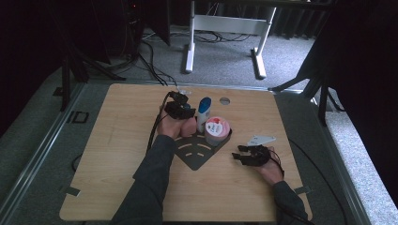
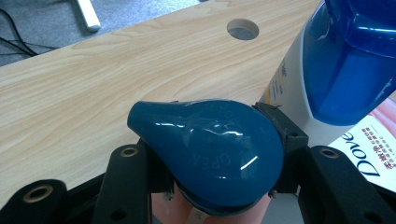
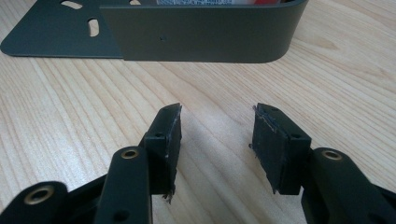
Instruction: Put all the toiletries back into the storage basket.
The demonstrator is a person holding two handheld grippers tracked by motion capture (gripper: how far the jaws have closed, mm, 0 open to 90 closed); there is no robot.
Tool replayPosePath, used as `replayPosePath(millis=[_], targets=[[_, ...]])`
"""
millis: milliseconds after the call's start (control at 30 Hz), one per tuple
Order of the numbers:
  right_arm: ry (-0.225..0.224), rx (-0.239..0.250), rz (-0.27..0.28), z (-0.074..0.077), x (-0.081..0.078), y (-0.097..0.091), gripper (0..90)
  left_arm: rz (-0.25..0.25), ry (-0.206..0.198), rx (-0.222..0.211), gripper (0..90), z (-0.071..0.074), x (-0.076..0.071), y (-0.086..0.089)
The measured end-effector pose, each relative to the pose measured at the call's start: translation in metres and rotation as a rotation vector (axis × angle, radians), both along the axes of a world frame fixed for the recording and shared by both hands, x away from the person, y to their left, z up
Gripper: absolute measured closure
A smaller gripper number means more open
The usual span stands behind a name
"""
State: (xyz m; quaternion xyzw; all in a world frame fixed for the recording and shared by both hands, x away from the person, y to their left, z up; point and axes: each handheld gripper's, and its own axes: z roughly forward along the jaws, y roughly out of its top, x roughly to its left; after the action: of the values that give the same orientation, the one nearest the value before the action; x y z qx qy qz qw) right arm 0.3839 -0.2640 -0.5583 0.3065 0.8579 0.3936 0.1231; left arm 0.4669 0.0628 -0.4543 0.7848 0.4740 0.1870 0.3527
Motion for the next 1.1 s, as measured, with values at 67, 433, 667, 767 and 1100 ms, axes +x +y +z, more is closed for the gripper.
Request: replayPosePath(millis=[67,433,667,767,1100], targets=[[0.000,-0.001,0.000,0.0000,0.0000,0.0001,52.0,0.001,-0.001,0.001,53.1,0.0000,0.0007,-0.0002],[0.000,-0.002,0.001,0.0001,0.0001,0.0005,51.9,-0.006,-0.014,-0.002,53.0,-0.0012,0.0018,-0.0010],[0.000,-0.002,0.001,0.0000,0.0001,0.0008,51.9,-0.014,-0.018,-0.001,52.9,-0.0018,0.0016,-0.0005],[-0.001,-0.002,0.001,0.0000,0.0000,0.0009,51.8,-0.017,-0.021,0.001,52.8,-0.0021,0.0011,-0.0011],[-0.001,-0.002,0.002,0.0000,-0.0001,0.0013,51.8,-0.036,0.002,-0.032,47.3,-0.0033,0.0009,0.0030]])
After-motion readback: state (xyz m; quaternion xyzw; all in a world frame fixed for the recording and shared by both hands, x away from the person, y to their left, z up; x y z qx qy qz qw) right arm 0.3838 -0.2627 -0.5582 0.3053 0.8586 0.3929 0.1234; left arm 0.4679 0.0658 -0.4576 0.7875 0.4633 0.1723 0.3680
